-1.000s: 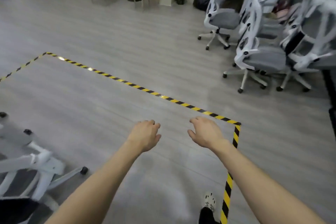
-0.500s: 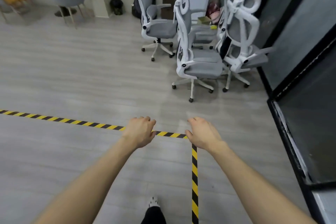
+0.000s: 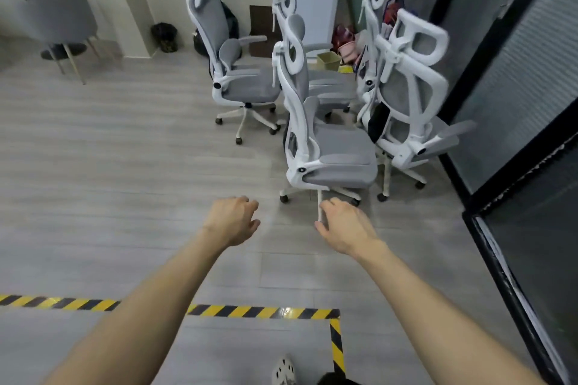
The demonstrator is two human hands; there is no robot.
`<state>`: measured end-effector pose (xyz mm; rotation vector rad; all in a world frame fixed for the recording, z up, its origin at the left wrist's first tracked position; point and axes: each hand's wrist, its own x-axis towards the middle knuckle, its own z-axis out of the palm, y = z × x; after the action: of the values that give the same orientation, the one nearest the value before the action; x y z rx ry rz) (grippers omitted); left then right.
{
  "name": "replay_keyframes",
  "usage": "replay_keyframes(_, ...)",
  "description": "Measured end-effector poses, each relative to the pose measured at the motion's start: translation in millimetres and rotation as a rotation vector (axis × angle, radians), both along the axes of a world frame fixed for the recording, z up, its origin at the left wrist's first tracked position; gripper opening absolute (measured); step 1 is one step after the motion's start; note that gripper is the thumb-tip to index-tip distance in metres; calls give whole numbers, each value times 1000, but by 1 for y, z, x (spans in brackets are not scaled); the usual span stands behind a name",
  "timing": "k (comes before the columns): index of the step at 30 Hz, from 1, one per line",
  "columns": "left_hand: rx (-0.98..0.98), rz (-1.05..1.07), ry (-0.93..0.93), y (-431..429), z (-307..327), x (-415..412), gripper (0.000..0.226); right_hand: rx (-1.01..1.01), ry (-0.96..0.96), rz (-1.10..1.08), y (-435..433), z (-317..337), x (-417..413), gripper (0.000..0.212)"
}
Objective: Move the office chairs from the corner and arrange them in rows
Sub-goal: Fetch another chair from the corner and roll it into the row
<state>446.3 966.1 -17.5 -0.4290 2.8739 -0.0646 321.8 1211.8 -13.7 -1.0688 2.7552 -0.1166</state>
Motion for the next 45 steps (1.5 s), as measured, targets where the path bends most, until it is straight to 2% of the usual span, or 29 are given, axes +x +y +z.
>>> replay_keyframes(3, -13, 9, 21, -46, 17, -62, 43, -44, 24, 3, -51, 7, -64, 40)
replay_keyframes(5, -12, 9, 43, -77, 22, -106, 44, -76, 23, 4, -86, 6, -107, 37)
replay_keyframes(14, 9, 15, 192, -206, 31, -318, 49, -235, 35, -43, -254, -40, -308, 44)
replay_keyframes(21, 64, -115, 471, -279, 68, -458, 48, -211, 57, -142, -355, -54, -407, 60)
replay_keyframes(23, 59, -204, 511, -297, 72, -494, 54, -202, 22, -186, -371, -64, -419, 57)
replay_keyframes(26, 51, -352, 528, -319, 73, -546, 64, -245, 1, -245, -375, -81, -424, 37)
replay_keyframes(28, 52, -466, 501, -329, 71, -576, 62, -286, -11, -293, -372, -87, -418, 30)
replay_keyframes(31, 64, -648, 455, -347, 65, -622, 58, -352, -13, -384, -372, -89, -408, 30)
replay_keyframes(35, 60, -793, 447, -363, 55, -661, 66, -394, 3, -428, -365, -93, -404, 37)
replay_keyframes(40, 1, -870, 581, -351, 46, -650, 65, -422, 10, -449, -350, -93, -393, 45)
replay_keyframes(45, -84, -734, 623, -314, 43, -602, 68, -398, 123, -432, -314, -106, -392, 49)
